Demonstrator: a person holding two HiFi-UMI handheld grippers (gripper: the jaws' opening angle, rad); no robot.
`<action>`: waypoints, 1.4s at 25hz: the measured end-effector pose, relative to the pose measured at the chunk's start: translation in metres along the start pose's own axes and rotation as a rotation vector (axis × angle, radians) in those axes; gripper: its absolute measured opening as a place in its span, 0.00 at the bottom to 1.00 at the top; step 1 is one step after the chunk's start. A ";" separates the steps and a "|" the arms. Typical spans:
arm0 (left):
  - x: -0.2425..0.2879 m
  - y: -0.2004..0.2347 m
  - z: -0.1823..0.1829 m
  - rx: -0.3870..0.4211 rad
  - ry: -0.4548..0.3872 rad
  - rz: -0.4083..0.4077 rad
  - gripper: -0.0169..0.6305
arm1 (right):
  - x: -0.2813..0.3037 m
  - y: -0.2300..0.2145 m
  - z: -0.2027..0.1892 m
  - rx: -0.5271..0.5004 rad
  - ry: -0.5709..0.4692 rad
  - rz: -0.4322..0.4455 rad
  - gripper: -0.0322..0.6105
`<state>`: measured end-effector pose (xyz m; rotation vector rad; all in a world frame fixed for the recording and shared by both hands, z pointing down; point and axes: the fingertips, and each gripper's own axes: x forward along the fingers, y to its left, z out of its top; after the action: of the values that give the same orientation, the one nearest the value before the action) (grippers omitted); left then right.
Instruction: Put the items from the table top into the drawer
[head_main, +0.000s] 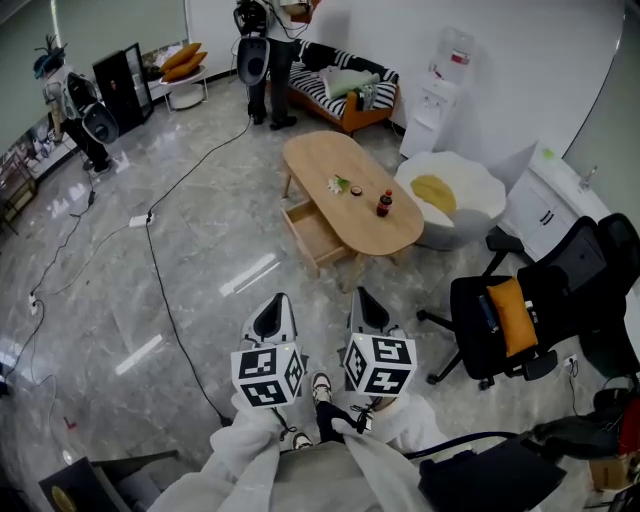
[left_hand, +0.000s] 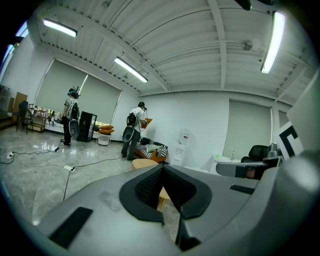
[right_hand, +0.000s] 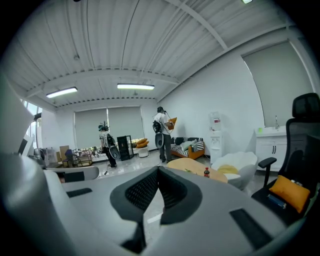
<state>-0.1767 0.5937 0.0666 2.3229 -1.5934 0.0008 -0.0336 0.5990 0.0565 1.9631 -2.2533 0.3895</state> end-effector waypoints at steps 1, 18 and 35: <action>0.008 0.001 0.003 0.000 -0.002 0.002 0.02 | 0.007 -0.004 0.003 -0.002 -0.002 -0.002 0.13; 0.163 -0.009 0.030 0.032 0.017 -0.013 0.02 | 0.137 -0.082 0.047 0.033 0.001 -0.001 0.13; 0.267 -0.005 0.044 0.055 0.049 -0.004 0.02 | 0.230 -0.128 0.067 0.062 0.021 0.013 0.13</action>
<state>-0.0792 0.3413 0.0720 2.3486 -1.5842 0.1018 0.0636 0.3453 0.0667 1.9646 -2.2692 0.4849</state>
